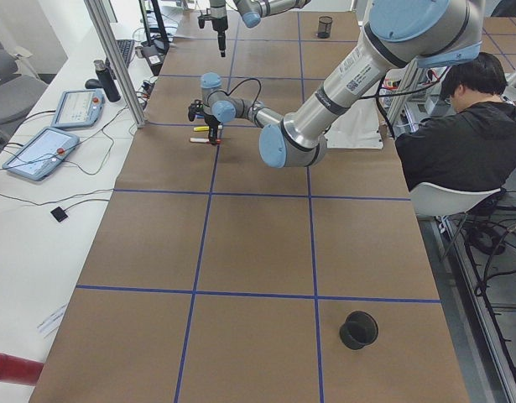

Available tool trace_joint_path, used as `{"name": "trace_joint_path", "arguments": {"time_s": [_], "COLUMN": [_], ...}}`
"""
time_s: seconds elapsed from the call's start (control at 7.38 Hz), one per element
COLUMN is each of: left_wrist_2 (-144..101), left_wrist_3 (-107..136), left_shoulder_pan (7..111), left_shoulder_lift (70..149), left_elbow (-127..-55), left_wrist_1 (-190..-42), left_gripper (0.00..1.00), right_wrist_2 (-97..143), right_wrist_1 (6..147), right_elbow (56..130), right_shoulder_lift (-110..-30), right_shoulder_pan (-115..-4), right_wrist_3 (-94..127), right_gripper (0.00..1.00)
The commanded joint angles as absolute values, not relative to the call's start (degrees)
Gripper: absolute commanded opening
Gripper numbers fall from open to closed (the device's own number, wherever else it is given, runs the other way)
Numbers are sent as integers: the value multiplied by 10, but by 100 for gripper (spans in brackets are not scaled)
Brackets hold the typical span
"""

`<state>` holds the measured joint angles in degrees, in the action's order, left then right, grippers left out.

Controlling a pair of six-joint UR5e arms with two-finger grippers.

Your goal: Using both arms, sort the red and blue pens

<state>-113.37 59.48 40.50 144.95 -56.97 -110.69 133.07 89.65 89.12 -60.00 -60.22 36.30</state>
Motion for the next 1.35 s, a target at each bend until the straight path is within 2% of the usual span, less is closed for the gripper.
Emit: {"name": "trace_joint_path", "arguments": {"time_s": [0.0,0.68,1.08,1.22], "left_wrist_2": [-1134,-1204,-1211,-1211], "left_wrist_3": [591,592,587,587], "left_shoulder_pan": [404,486,519,519], "left_shoulder_lift": [1450,1449,1412,1412], "left_elbow": [-575,-628,-634,-636], "left_wrist_1": [-1107,-1053,-1051,-1051], "left_gripper": [0,0,0,0], "right_wrist_2": [1331,1331,1283,1236], "right_wrist_1": [896,899,898,886], "right_elbow": [891,890,822,768], "right_shoulder_lift": [-600,-577,-462,-406], "right_shoulder_pan": [-603,-595,-520,-492], "right_wrist_3": [363,388,507,555], "right_gripper": [100,99,96,96]}}
